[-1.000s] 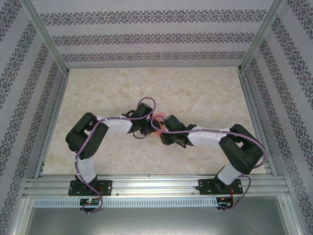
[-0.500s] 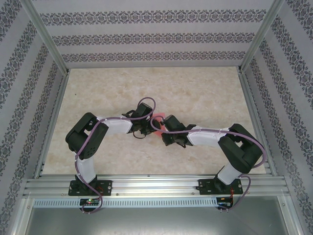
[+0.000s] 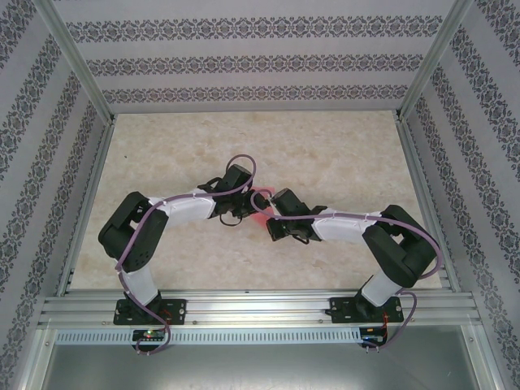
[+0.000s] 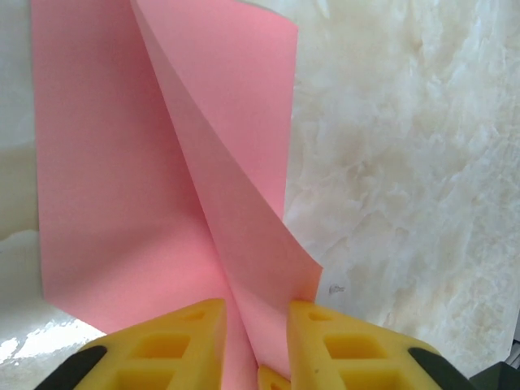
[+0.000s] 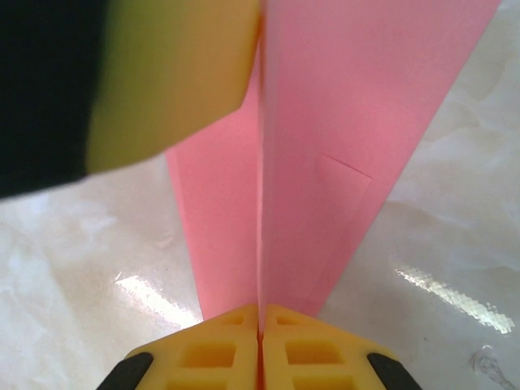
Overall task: Fold a paper plane with a square sheet of paper (fold left side to right side)
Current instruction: Fourth fold the wing at the center of the table.
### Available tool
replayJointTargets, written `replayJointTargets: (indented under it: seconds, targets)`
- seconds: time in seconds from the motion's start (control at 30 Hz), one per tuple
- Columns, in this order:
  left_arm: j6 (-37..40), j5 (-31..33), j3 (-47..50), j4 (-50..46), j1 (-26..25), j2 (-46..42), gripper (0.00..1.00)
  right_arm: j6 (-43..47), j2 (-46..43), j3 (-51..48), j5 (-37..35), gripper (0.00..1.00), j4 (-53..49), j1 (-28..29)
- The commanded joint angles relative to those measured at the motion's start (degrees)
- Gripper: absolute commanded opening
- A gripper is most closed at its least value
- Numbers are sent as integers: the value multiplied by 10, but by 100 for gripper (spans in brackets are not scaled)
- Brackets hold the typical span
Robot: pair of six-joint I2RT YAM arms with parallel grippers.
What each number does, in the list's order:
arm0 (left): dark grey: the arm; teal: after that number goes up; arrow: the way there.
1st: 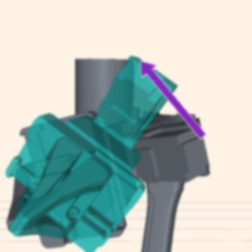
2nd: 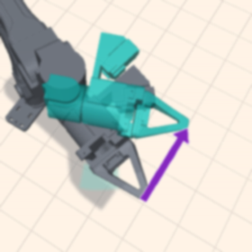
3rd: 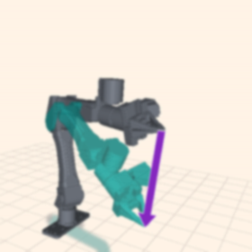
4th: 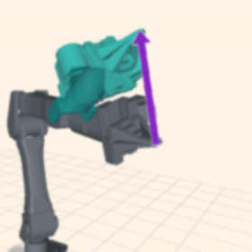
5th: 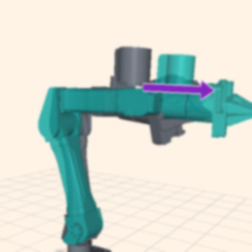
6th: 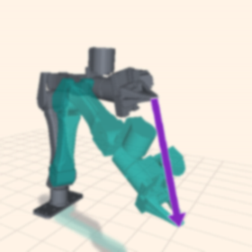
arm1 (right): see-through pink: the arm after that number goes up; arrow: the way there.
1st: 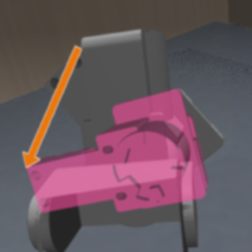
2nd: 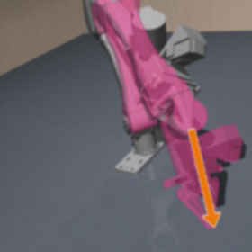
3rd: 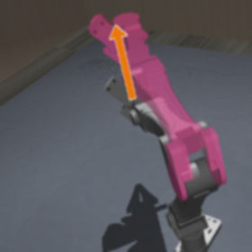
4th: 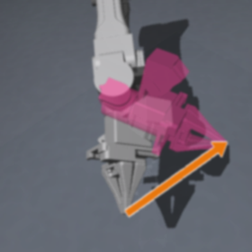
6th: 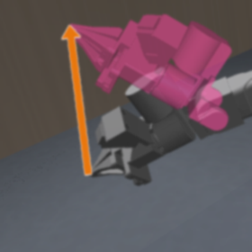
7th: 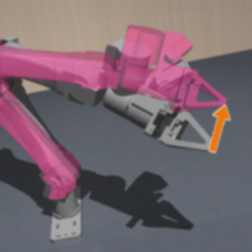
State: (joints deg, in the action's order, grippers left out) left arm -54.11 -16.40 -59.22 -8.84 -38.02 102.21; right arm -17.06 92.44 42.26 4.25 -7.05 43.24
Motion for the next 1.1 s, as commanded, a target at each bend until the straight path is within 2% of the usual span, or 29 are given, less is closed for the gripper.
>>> replayJointTargets:
  seconds: [0.0, 0.47, 1.07]
  targets:
    - [-4, -8, -11, 7, -6, 14, 26, -12, 2, -11, 21, 9, 26, -9]
    - [-21, -31, -5, 55, -6, 55, 24, -15, 20, -14, 38, 10, 33, -17]
    - [-20, -22, 2, 50, -6, 75, 25, -17, 29, -18, 54, 12, 39, -27]
